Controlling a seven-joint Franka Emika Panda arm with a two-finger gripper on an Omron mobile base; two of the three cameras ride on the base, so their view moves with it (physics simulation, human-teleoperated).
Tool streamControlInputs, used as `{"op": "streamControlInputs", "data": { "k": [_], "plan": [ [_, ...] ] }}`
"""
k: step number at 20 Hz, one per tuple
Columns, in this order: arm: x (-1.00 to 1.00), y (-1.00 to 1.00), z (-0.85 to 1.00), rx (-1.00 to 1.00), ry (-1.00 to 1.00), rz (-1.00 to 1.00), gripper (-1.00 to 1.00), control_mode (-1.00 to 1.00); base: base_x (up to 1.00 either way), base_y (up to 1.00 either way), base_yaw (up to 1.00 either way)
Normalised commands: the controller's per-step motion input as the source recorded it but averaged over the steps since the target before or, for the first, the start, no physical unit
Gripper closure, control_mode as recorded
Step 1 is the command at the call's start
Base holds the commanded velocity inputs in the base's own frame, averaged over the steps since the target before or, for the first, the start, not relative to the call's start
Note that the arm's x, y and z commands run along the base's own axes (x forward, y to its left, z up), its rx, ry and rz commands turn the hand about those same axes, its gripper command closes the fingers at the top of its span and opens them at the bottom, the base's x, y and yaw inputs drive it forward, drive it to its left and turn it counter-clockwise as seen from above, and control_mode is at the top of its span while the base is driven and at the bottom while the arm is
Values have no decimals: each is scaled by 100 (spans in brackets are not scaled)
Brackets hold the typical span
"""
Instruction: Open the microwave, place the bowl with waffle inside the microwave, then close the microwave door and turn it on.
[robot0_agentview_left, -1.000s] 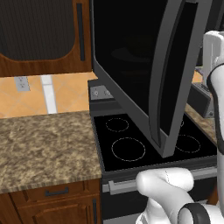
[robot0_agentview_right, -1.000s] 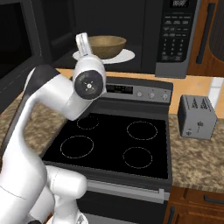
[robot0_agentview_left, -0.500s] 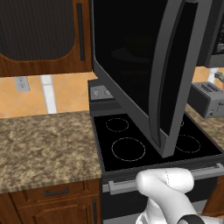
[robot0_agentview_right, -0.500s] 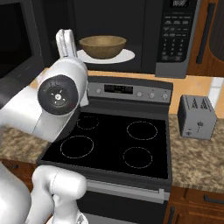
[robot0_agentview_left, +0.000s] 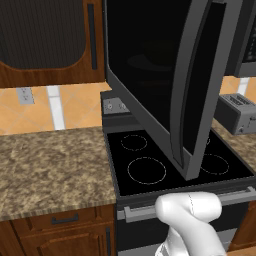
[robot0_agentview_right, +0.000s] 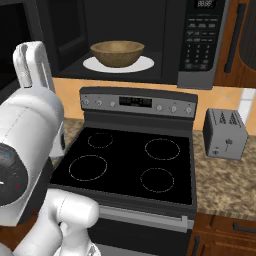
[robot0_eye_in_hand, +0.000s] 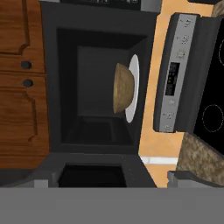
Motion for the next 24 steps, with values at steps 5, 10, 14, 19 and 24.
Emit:
{"op": "streamControlInputs", "data": {
  "k": [5,10,14,19,24],
  "plan": [
    [-100,100,0,0,-27,-9,-100,-100,0,0,0],
    [-85,90,5,0,-1,-3,-100,-100,0,0,0],
    [-62,83,1,0,5,0,-100,-100,0,0,0],
    [-6,98,-8,0,3,-2,-100,-100,0,0,0],
    [17,95,-33,0,-3,-4,-100,-100,0,0,0]
  ]
}}
